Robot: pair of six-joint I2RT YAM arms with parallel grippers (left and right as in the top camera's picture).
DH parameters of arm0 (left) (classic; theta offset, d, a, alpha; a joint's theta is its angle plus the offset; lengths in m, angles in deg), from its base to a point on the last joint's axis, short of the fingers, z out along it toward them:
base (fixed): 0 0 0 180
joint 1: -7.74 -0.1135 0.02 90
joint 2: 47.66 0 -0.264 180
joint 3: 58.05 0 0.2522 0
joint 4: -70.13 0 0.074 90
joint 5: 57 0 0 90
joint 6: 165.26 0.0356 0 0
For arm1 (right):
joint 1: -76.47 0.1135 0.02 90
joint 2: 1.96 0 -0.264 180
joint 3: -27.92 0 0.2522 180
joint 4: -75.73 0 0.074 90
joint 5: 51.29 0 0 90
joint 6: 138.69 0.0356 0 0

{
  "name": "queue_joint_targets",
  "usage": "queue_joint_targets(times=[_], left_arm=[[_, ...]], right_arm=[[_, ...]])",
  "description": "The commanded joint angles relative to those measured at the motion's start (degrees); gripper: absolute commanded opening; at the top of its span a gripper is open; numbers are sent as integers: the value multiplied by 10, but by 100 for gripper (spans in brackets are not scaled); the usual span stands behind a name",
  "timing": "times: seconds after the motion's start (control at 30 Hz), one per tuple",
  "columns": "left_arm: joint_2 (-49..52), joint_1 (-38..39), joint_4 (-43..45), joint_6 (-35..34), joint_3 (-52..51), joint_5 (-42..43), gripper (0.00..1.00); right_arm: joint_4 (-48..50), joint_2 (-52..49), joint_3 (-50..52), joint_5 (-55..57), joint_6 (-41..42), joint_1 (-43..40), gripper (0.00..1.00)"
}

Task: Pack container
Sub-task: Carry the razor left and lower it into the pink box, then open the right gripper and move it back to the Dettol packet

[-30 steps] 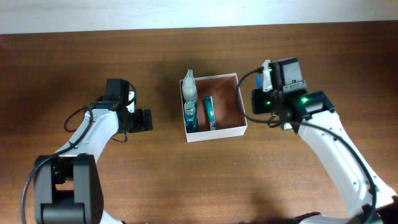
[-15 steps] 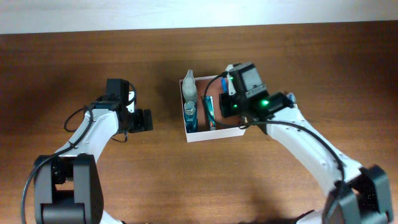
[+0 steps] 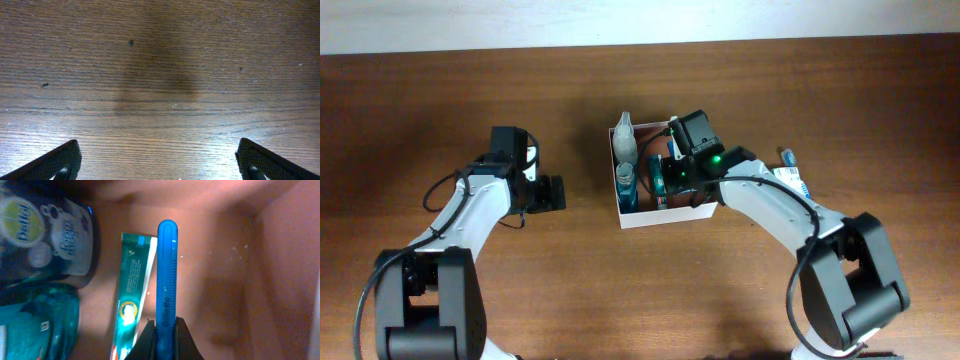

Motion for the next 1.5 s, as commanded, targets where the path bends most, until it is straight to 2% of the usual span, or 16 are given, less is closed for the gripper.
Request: queue_joint_targets(times=[0.0, 0.1, 0.17, 0.3, 0.47, 0.6, 0.83, 0.93, 0.97, 1.03, 1.13, 1.2, 1.3, 1.47], left_arm=[[5, -1, 1, -1, -3, -4, 99], [5, -1, 1, -1, -3, -4, 99], [5, -1, 1, -1, -3, -4, 99], [5, -1, 1, -1, -3, -4, 99], [5, -1, 1, -1, -3, -4, 99], [5, -1, 1, -1, -3, -4, 99], [5, -1, 1, -1, -3, -4, 99], [5, -1, 1, -1, -3, -4, 99], [5, -1, 1, -1, -3, -4, 99], [5, -1, 1, -1, -3, -4, 99], [5, -1, 1, -1, -3, -4, 99], [5, -1, 1, -1, -3, -4, 99], [5, -1, 1, -1, -3, -4, 99], [5, -1, 1, -1, -3, -4, 99]], right_arm=[[6, -13, -5, 5, 5, 4, 5], [7, -14, -5, 5, 5, 4, 6], [7, -14, -5, 4, 5, 4, 24], [6, -12, -5, -26, 5, 4, 31], [-1, 19, -5, -27, 3, 3, 32], [-26, 81, -5, 1, 2, -3, 32], [-132, 219, -5, 95, 3, -68, 33], [-186, 253, -5, 106, 3, -128, 40], [-205, 259, -5, 106, 3, -153, 46], [-241, 261, -5, 98, 3, -206, 54], [-271, 249, -2, 94, -2, -269, 55], [-280, 237, 1, 76, -35, -297, 56], [-275, 216, 1, 39, -48, -315, 57], [-259, 171, 2, 39, -75, -315, 57]])
